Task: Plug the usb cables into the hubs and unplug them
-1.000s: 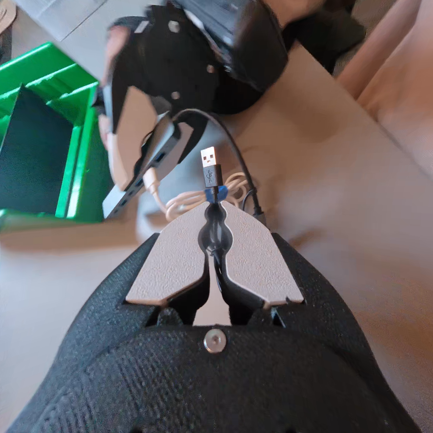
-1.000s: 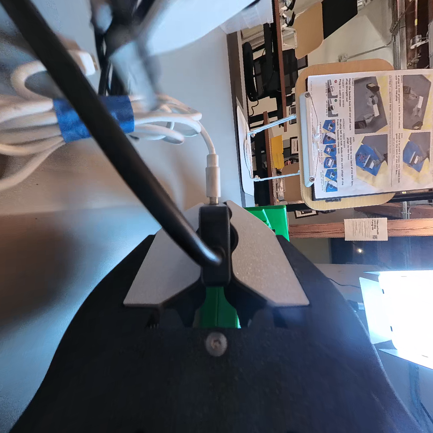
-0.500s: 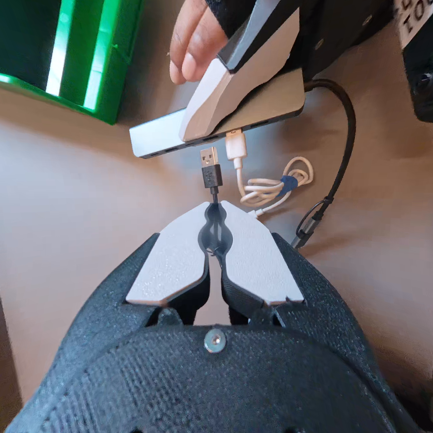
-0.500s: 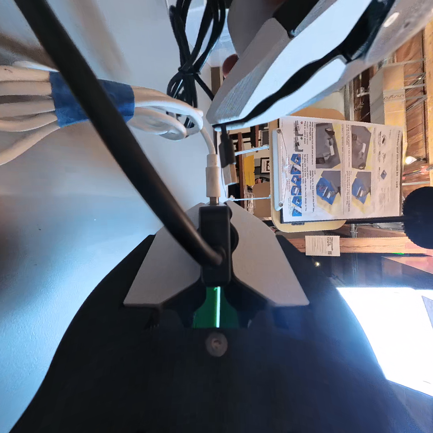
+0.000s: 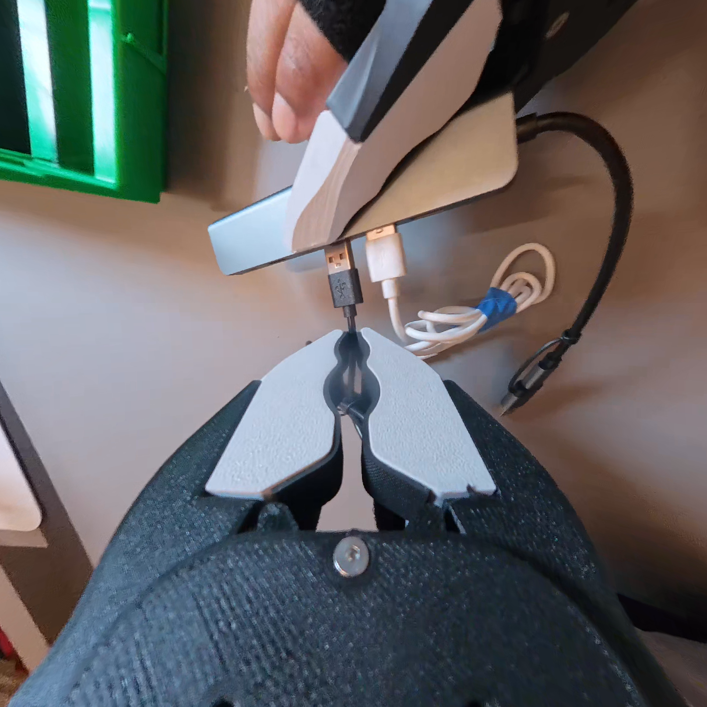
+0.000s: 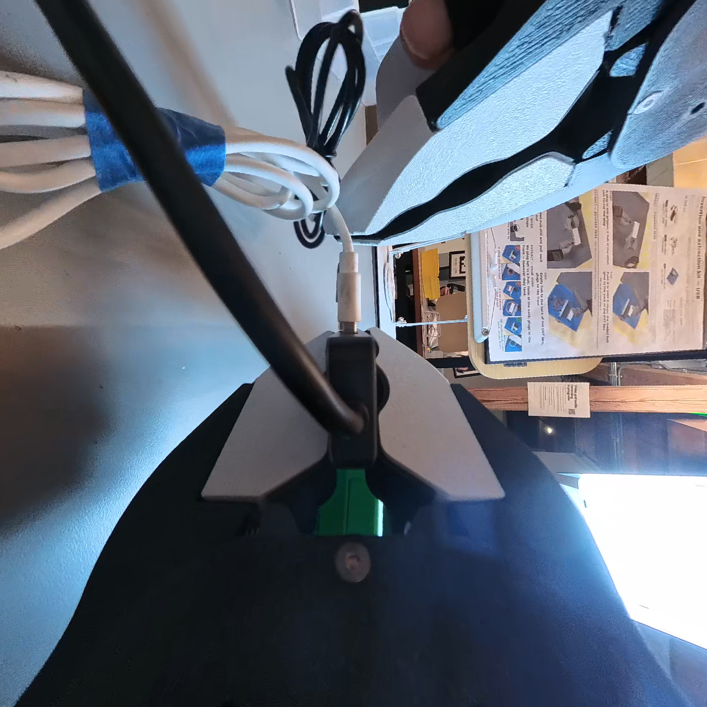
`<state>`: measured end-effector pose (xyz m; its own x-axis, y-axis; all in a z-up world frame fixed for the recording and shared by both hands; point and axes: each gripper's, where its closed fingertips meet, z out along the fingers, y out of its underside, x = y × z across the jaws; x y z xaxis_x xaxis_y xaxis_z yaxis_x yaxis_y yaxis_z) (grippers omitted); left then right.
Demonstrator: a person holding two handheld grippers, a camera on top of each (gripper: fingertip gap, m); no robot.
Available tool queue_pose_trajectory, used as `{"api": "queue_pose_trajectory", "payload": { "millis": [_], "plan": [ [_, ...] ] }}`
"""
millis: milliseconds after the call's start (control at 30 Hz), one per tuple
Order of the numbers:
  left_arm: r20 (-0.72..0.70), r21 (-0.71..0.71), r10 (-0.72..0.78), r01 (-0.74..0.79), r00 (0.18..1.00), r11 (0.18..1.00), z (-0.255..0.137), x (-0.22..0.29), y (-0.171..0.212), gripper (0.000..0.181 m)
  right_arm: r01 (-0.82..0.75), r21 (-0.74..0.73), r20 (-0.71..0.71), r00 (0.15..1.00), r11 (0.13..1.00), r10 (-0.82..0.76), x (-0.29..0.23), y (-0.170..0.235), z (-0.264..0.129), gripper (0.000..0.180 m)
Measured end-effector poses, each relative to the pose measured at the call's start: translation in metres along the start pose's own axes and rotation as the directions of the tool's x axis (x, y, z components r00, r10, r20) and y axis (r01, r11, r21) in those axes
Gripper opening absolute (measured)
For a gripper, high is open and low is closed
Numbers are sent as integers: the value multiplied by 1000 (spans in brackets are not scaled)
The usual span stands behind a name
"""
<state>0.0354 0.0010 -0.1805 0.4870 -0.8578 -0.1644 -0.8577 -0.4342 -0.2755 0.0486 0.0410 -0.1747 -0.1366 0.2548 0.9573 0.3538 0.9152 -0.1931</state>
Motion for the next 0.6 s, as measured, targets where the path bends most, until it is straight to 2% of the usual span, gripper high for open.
{"api": "queue_pose_trajectory", "payload": {
  "millis": [33, 300, 467, 600],
  "plan": [
    [-16, 16, 4, -4, 1000, 1000, 0, 2, -1, 4, 1, -2, 3, 1000, 1000, -1, -1, 0, 0, 12],
    [5, 157, 18, -19, 1000, 987, -13, 1, -16, 4, -27, -9, 26, 999, 1000, 28, -4, 5, 0, 12],
    [37, 248, -3, -6, 999, 969, -21, -6, -27, 4, -113, 1, 26, 993, 994, 113, 1, 7, -2, 12],
    [11, 306, -34, 29, 999, 952, -22, -9, -30, 4, -182, 33, 18, 983, 983, 182, 6, 7, -6, 12]
  ]
}}
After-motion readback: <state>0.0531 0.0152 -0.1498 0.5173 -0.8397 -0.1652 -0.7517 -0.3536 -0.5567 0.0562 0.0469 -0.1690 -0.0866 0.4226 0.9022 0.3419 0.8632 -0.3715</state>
